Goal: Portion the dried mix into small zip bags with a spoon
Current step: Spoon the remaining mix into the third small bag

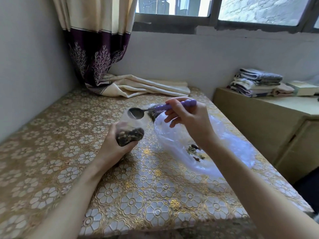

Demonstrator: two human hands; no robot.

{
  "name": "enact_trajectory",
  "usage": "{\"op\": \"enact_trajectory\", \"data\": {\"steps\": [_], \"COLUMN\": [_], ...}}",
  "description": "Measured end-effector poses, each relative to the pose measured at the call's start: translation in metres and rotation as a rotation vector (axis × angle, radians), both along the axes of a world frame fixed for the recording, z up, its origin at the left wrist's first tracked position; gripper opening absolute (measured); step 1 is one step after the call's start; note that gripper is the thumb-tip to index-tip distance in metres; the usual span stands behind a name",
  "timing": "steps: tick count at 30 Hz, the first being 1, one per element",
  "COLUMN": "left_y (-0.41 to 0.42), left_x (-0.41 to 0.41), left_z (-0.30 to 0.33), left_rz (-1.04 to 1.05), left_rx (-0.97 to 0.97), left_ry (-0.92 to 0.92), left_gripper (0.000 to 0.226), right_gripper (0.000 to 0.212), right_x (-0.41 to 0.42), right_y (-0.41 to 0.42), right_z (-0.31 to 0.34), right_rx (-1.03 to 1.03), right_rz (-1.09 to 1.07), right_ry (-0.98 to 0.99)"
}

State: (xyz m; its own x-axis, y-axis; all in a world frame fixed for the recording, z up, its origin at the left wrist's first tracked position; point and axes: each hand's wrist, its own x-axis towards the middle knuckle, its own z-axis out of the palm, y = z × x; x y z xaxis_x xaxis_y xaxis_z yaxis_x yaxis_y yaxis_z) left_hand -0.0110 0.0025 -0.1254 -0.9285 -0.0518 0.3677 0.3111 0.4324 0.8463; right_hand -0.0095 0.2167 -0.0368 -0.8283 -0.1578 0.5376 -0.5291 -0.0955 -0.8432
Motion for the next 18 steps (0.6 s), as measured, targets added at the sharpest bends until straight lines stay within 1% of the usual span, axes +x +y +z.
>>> {"op": "enact_trajectory", "data": {"steps": [2, 6, 8, 10, 14, 18], "left_y": [0.0, 0.001, 0.002, 0.004, 0.014, 0.031], "left_x": [0.0, 0.001, 0.001, 0.002, 0.007, 0.015], "left_z": [-0.001, -0.003, -0.003, -0.002, 0.003, 0.011], "left_rz": [-0.001, 0.011, 0.021, 0.027, -0.002, -0.103], "left_rx": [0.004, -0.011, -0.015, -0.019, -0.003, 0.11], "left_ry": [0.005, 0.02, 0.02, 0.022, 0.04, -0.025], "left_gripper": [0.067, 0.064, 0.064, 0.062, 0.055, 0.065], "right_gripper": [0.026, 0.024, 0.025, 0.026, 0.03, 0.037], "right_x": [0.0, -0.003, -0.003, -0.002, 0.003, 0.009], "right_y": [0.01, 0.042, 0.064, 0.086, 0.123, 0.142], "right_z": [0.0, -0.007, -0.014, -0.024, -0.047, -0.062], "right_rx": [-0.081, -0.271, -0.293, -0.267, -0.141, 0.021], "right_rz": [-0.042, -0.222, -0.326, -0.417, -0.561, -0.705], "right_ry": [-0.05, -0.194, -0.22, -0.234, -0.291, -0.279]}}
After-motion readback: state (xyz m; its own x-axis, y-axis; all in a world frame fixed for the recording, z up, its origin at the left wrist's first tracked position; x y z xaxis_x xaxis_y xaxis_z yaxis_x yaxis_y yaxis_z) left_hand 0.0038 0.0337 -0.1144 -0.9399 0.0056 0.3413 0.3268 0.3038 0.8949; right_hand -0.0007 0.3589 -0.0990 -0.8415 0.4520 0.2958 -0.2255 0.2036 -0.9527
